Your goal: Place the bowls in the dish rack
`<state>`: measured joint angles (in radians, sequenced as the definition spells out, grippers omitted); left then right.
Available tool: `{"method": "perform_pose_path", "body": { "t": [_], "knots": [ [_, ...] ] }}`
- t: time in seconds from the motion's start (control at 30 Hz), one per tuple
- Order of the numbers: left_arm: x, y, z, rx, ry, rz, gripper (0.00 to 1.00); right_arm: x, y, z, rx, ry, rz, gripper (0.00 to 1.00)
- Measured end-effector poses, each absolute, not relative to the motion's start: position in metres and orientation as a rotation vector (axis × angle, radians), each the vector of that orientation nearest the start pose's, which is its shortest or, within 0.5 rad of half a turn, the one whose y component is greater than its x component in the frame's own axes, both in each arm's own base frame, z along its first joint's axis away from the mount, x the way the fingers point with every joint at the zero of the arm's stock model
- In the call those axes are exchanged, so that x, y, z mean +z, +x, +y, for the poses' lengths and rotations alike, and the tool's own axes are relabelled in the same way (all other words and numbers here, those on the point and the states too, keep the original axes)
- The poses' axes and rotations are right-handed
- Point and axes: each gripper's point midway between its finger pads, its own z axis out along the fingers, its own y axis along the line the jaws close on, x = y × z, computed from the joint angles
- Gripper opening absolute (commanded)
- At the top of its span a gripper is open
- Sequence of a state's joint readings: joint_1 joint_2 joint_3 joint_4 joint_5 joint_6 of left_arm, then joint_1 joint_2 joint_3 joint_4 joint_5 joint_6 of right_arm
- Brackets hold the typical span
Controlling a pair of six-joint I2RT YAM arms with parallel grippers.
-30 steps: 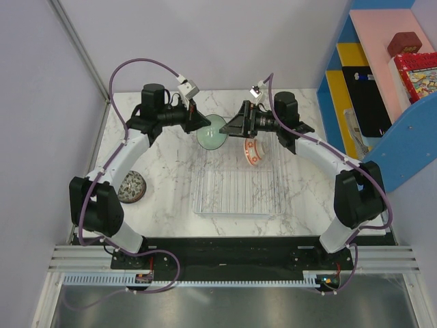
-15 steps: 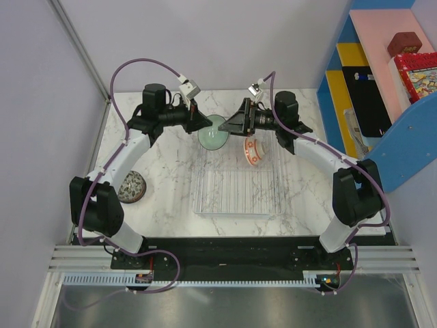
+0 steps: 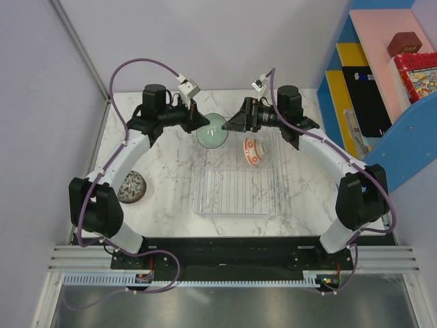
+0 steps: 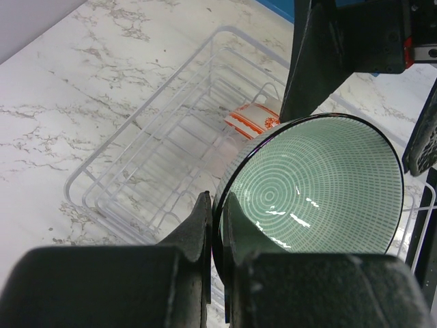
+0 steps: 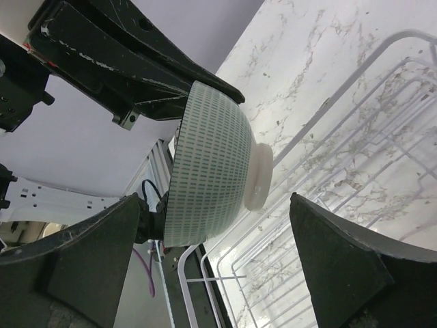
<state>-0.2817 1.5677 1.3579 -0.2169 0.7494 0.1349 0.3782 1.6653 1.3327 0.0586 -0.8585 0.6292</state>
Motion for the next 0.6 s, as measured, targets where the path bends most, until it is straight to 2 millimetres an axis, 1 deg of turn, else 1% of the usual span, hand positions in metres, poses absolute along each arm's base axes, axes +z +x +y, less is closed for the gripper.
{"method": "perform_pose_path", "body": {
  "t": [0.1,0.23,0.37,0.5,0.6],
  "knots": [
    [0.263,0.392,-0.232,-0.829,0.862,1.774,0.02,0.278,0.365,0.297,1.441,-0.407,1.966,0.98],
    [0.263,0.391,-0.232,-0.827,0.859,1.779,0.02,0.282,0.367,0.294,1.46,-0.389,1.954,0.98],
    [0.262,0.39,-0.231,-0.83,0.859,1.79,0.02,0.286,0.363,0.296,1.52,-0.377,1.939,0.98],
    [0.265,0.39,-0.232,-0.83,0.86,1.784,0.02,0.291,0.36,0.3,1.575,-0.373,1.921,0.98],
    [0.268,0.39,-0.232,-0.829,0.861,1.778,0.02,0.29,0.36,0.303,1.595,-0.37,1.915,0.97]
  ]
}}
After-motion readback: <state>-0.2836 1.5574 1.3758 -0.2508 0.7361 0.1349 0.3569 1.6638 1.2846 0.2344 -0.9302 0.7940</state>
